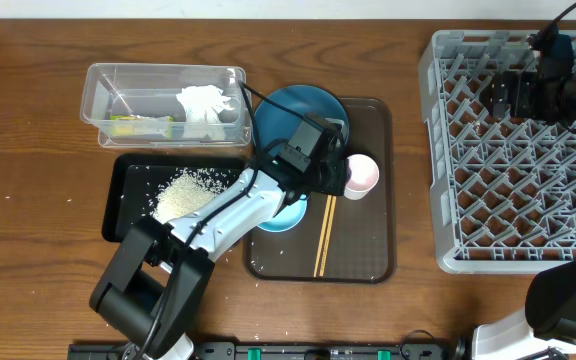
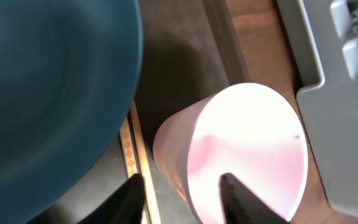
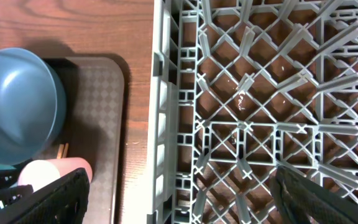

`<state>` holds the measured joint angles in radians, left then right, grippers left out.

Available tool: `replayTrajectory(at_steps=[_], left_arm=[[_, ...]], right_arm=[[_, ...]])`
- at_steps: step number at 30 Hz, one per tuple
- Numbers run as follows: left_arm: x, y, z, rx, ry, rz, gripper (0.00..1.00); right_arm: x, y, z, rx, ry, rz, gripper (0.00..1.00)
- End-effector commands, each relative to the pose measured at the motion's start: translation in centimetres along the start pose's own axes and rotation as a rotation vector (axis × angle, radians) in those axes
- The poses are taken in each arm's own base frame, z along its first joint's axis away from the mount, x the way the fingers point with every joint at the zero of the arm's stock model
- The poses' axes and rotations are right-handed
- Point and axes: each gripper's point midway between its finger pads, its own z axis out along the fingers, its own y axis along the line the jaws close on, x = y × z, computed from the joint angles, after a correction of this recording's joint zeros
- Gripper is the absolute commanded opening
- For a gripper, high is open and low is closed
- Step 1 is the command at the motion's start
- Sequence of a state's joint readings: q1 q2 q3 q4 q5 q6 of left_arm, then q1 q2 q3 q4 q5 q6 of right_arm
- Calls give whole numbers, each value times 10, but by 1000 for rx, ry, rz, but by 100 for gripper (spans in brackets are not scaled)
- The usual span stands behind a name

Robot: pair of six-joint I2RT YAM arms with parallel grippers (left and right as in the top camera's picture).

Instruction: Sort waste into correct bins and load items into the dishwasher rack

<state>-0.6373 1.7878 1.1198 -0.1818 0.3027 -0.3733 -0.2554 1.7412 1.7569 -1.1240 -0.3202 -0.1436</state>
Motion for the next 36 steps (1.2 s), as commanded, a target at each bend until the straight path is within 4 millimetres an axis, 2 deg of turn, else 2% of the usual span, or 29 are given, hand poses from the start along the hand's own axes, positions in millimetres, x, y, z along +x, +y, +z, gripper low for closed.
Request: replayTrajectory(at_steps=[1,8,10,14,18,22,25,28,33,36], left_arm=[[3,-3,0,9,23,-8,35],[17,3,-1,-18,79,-24,19],[16,2,-1,-13,78,-24,7],[9,0,-10,1,58,-29,6],[-13,-9,-40,101,2,-50,6],[-42,1,-78,207,-67,-134,6],[-63,10,-104,369,-94,-237,6],[-78,10,-128,560,-92,-289,6],[-84,2,-146,718,-67,-281,6],[-83,-12,-153,783,-58,-222,6]], right_arm=[[-1,2,-2,4,-3,-22,92],[2,3,-2,2,12,-17,93],[3,3,-2,1,14,-16,93],[4,3,-2,2,20,-15,93],[5,-2,-2,30,26,-14,96],[5,2,-2,7,22,-15,96],[3,22,-2,-107,6,-76,95],[2,65,-5,-328,-31,-184,95],[18,128,-7,-611,-50,-345,98],[39,165,-5,-776,-52,-458,99]])
